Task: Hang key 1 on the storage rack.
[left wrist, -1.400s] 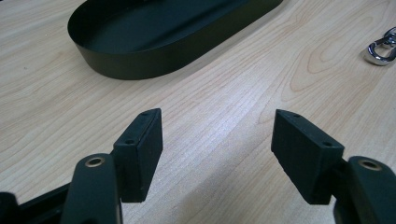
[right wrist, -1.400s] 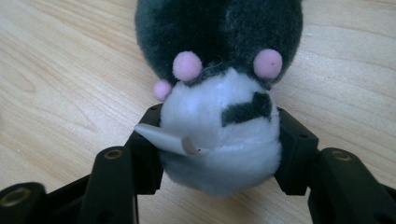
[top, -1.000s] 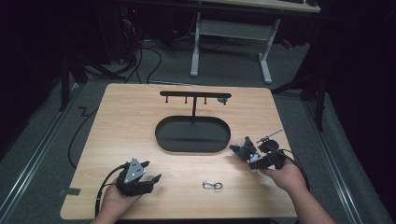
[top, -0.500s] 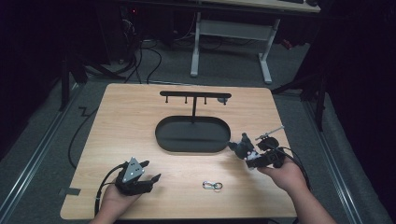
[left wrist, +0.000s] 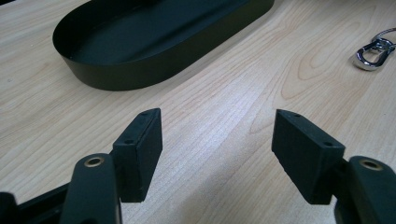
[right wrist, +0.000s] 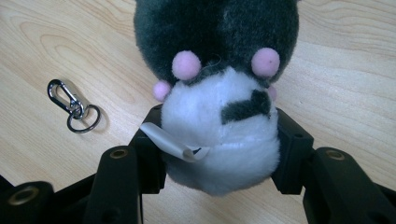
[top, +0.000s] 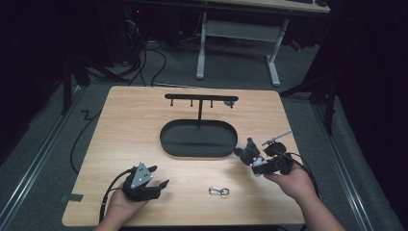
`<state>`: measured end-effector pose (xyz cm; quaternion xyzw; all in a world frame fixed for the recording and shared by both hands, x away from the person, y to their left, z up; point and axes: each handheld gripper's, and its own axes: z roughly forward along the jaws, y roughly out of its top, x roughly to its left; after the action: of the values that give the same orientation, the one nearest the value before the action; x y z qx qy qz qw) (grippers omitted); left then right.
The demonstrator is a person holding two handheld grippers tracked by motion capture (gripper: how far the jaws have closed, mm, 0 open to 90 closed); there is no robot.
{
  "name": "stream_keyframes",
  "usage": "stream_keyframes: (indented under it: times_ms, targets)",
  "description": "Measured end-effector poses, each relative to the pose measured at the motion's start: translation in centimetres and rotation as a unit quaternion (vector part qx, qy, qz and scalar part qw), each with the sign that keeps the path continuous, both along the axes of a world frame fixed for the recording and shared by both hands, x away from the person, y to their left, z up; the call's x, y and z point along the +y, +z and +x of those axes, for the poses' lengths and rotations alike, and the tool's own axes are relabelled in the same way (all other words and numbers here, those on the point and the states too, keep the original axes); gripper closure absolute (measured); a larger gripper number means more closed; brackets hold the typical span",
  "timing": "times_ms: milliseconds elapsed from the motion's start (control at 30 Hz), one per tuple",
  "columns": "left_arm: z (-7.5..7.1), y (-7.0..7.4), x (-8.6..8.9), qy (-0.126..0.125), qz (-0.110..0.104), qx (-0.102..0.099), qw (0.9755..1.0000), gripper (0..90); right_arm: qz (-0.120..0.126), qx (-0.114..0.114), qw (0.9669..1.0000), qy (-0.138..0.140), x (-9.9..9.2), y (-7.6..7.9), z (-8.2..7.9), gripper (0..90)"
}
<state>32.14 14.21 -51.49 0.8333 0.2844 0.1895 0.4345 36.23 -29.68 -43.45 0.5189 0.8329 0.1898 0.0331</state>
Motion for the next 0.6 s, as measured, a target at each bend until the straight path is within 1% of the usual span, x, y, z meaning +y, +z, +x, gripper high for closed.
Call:
stream_keyframes:
  times_ms: [67,167,267,433,533,600]
  targets:
    - [0.0,0.0,0.0,-0.001,-0.002,0.001,1.0000,34.3,0.000,-0.003,1.0000,-0.002,0.0,0.2,0.0,48.4]
    - [0.1,-0.1,0.0,-0.002,0.000,0.000,1.0000,34.3,0.008,-0.005,1.0000,-0.002,-0.1,0.6,0.1,48.4]
    - [0.1,-0.2,0.2,0.001,-0.003,0.005,1.0000,34.3,0.010,-0.006,0.9999,-0.001,-0.1,0.9,0.3,48.3]
    - [-0.3,-0.1,0.5,0.002,0.002,-0.002,1.0000,34.3,0.011,-0.008,0.9999,-0.001,0.2,1.2,0.9,48.4]
    - [-0.3,0.0,0.6,0.006,-0.005,0.001,1.0000,34.3,0.014,-0.009,0.9999,0.000,0.5,1.5,1.2,48.4]
    - [-0.2,-0.1,0.6,0.007,-0.005,0.004,1.0000,34.3,0.015,-0.008,0.9998,0.004,0.8,1.7,1.5,48.4]
